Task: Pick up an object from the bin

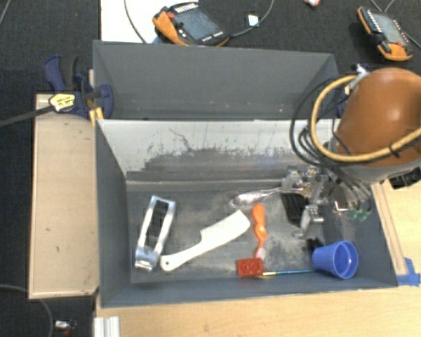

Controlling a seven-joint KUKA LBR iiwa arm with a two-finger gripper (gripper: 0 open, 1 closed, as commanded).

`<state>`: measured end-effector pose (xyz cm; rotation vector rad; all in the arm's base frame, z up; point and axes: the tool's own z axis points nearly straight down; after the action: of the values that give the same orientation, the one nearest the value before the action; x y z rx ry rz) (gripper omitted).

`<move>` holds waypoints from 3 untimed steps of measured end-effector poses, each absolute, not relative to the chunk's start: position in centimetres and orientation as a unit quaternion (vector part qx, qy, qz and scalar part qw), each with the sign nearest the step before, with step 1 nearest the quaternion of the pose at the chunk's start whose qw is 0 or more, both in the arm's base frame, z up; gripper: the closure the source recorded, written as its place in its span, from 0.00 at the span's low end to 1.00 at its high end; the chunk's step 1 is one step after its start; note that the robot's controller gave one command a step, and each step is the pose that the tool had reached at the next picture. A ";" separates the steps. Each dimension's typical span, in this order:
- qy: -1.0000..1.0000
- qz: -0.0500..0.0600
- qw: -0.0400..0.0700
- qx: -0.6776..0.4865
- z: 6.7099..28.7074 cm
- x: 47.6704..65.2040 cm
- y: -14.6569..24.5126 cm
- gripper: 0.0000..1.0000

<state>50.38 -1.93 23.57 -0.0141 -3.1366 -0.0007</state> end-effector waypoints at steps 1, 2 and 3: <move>-1.000 0.000 -0.002 -0.004 23.9 50.5 -1.9 0.00; -0.994 0.000 -0.003 0.108 14.4 51.4 2.4 0.00; -0.991 0.000 -0.006 0.132 7.1 53.4 10.9 0.00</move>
Offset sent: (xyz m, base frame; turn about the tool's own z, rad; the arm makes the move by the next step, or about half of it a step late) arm 0.0154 0.0760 -0.1657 -0.3900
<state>53.43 10.89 7.06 0.4166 -3.1262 0.0015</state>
